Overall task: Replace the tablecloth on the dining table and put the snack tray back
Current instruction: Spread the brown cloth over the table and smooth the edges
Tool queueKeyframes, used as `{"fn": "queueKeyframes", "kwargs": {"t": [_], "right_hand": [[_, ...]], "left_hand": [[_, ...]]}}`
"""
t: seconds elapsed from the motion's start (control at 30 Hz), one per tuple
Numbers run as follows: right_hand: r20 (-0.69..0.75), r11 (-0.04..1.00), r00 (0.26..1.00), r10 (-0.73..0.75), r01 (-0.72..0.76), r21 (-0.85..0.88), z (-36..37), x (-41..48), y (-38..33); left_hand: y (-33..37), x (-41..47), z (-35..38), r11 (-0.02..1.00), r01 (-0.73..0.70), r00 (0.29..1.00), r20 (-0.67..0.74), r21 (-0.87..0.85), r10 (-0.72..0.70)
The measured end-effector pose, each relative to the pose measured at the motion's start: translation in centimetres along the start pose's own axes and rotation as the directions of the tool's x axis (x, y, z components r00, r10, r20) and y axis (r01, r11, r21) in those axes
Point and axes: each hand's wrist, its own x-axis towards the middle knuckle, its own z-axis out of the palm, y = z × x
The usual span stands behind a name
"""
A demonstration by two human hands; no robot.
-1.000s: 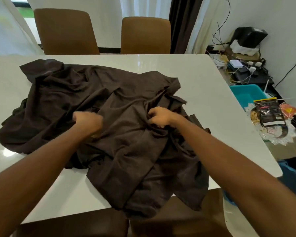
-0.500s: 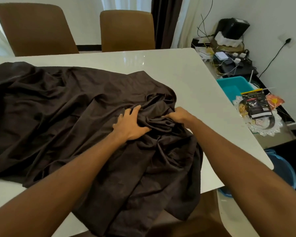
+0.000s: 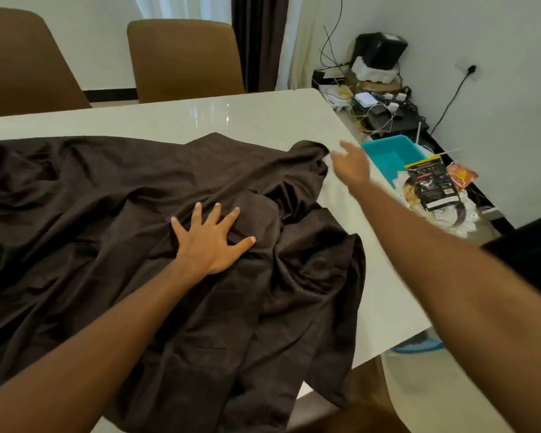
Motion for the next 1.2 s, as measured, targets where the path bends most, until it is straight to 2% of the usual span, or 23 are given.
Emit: {"fn": "queueKeyframes", "kwargs": {"t": [0.07,0.13,0.17,0.27,0.37,0.43,0.5,0.57,0.63,0.7,0.77,0.83,0.9,0.97,1.03,1.07,1.13,1.2], "right_hand": [[0.09,0.997,0.994,-0.058,0.063,-0.053,1.7,-3.9,2.6],[0.278,0.998,0.959,-0.048,0.055,-0.017,3.1,-7.1,4.5],[0.318,0.997,0.946,-0.058,0.069,-0.023,3.6,-8.0,5.3],[0.318,0.974,0.935,-0.159,0.2,-0.103,3.9,-8.1,6.8],[0.407,0.896,0.887,-0.216,0.346,-0.279,1.4,-5.2,6.7],[0.293,0.884,0.932,-0.212,0.31,-0.349,-1.2,-2.2,6.3],[0.029,0.891,0.982,-0.184,0.179,-0.417,-4.6,0.6,6.4],[-0.213,0.899,0.969,-0.127,0.022,-0.436,-7.4,2.5,7.6],[-0.306,0.896,0.945,-0.113,-0.036,-0.443,-8.4,3.2,8.3],[-0.284,0.867,0.945,-0.164,0.0,-0.499,-8.0,2.1,8.7],[-0.254,0.892,0.951,-0.178,0.046,-0.45,-6.7,-0.2,9.5],[-0.198,0.916,0.963,-0.181,0.091,-0.391,-4.8,-4.2,10.4],[-0.118,0.897,0.969,-0.216,0.149,-0.416,-2.7,-8.9,11.9],[-0.027,0.845,0.97,-0.243,0.198,-0.497,-1.0,-12.8,14.0],[0.064,0.802,0.951,-0.303,0.29,-0.522,-0.6,-14.6,16.4],[0.107,0.819,0.939,-0.327,0.338,-0.464,-1.0,-14.7,17.3],[0.185,0.846,0.909,-0.373,0.416,-0.334,-2.4,-14.4,18.6],[0.239,0.833,0.887,-0.394,0.455,-0.315,-4.8,-13.8,19.8]], "left_hand": [[1.0,0.3,0.1,0.999,-0.038,0.998,0.052,-0.021,0.039],[1.7,1.3,0.3,0.998,-0.013,0.987,0.157,-0.057,0.022],[1.9,2.0,0.5,0.999,-0.007,0.982,0.187,-0.04,0.014],[1.9,3.9,0.5,1.0,0.004,0.975,0.22,0.029,-0.01],[2.0,6.0,0.3,0.997,0.025,0.978,0.206,0.075,-0.04],[1.0,8.0,-0.3,0.997,0.064,0.983,0.171,0.03,-0.068],[-0.7,10.9,-1.0,0.995,0.095,0.982,0.166,-0.008,-0.092],[-2.4,14.1,-0.6,0.994,0.107,0.986,0.132,-0.017,-0.104],[-2.5,14.9,-1.4,0.985,0.154,0.986,0.081,-0.081,-0.148],[-1.2,13.8,-2.5,0.972,0.186,0.982,0.032,-0.145,-0.184],[0.4,12.9,-2.8,0.98,0.144,0.981,-0.107,-0.141,-0.16],[2.3,11.3,-2.4,0.994,-0.002,0.969,-0.245,-0.111,-0.025],[4.8,9.3,-1.3,0.98,-0.164,0.95,-0.284,-0.111,0.127],[7.6,7.3,-0.1,0.965,-0.253,0.957,-0.164,-0.069,0.239],[9.6,6.3,1.5,0.974,-0.222,0.975,0.038,0.046,0.22],[9.8,6.3,2.1,0.979,-0.188,0.979,0.097,0.074,0.18],[9.7,7.1,2.3,0.987,-0.134,0.983,0.136,0.084,0.122],[9.6,8.3,2.1,0.99,-0.116,0.987,0.125,0.081,0.106]]}}
